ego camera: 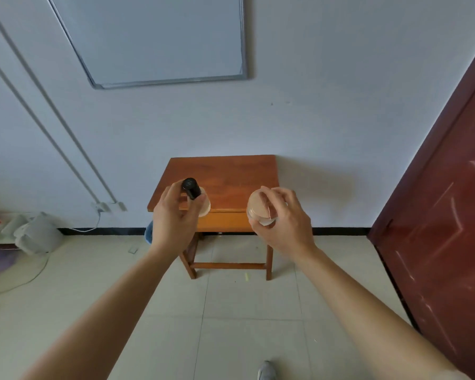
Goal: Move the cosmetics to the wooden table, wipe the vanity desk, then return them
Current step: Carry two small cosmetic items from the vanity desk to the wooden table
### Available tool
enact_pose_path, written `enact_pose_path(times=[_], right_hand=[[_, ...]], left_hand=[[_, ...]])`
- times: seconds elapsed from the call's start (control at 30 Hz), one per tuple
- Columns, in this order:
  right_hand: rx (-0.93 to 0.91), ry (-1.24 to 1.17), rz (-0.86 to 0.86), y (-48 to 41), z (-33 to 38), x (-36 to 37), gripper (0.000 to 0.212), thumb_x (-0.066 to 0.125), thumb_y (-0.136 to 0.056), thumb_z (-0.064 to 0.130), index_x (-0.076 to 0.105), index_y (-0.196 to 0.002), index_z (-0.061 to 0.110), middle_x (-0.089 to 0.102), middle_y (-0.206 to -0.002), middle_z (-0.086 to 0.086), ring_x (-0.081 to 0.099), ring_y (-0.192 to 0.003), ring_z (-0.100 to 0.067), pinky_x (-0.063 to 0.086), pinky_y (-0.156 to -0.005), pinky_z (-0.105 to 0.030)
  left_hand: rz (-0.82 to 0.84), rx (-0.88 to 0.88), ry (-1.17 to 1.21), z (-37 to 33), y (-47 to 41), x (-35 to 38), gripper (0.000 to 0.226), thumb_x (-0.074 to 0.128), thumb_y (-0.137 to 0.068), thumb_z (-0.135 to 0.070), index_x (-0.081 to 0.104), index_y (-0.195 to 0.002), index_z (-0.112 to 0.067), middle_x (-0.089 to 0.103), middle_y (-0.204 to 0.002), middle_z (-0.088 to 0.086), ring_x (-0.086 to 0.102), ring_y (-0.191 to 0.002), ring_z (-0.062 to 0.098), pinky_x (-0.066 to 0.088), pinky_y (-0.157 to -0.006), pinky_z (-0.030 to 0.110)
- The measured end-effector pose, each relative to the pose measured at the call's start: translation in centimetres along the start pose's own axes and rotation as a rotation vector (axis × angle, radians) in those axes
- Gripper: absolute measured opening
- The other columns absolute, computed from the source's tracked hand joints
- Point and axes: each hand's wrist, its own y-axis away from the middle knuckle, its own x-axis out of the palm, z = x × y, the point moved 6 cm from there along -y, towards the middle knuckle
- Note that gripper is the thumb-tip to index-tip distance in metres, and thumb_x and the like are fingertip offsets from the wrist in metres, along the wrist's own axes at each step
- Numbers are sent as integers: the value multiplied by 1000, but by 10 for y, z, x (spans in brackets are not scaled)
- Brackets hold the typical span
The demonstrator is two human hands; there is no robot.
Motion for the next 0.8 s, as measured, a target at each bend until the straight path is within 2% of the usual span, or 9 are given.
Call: enact_pose_path(times=[0.1,0.3,0.47,0.6,0.7,0.8], right_hand=[[-45,3,32,-72,-14,24,64,73,-77,49,54,-134,28,48,-126,10,55,-106,-7,53,-67,-24],[-60,-20,111,-173,-35,85,66,71,-77,52,50,-135,30,47,-127,11,55,-107,-9,49,-71,-21],[-36,-26,157,-225,-61,145,70,73,-74,50,48,-136,30,47,-128,11,55,-110,-10,53,-78,-26],[30,1,188,-269,-91,195,73,76,-72,44,48,-138,29,48,-129,10,54,-114,-12,53,-83,-29],[81,65,259,-306,-116,239,80,76,-75,44,41,-144,25,46,-133,8,51,-119,-13,44,-85,-23],[221,78,335,-342,-138,282,88,75,-78,45,32,-151,22,40,-139,8,47,-124,-14,43,-92,-25]], left_hand=[[-26,-10,5,-1,-63,13,24,61,-93,-29,59,-115,-24,59,-108,-11,59,-99,11,51,-84,36],[-76,-44,3,20,-153,31,20,60,-94,-28,56,-113,-31,55,-111,-11,54,-93,-7,43,-76,19],[-46,-84,-8,69,-227,63,26,58,-96,-29,57,-122,-23,52,-117,-8,55,-101,8,42,-81,25],[11,-120,14,117,-296,97,25,58,-95,-29,57,-120,-23,50,-116,-6,55,-101,11,45,-84,31],[77,-141,30,153,-352,123,17,61,-93,-29,57,-109,-31,50,-110,-7,54,-94,8,42,-83,27],[154,-166,16,191,-406,148,15,63,-91,-32,62,-106,-30,55,-106,-8,56,-92,8,40,-73,20]])
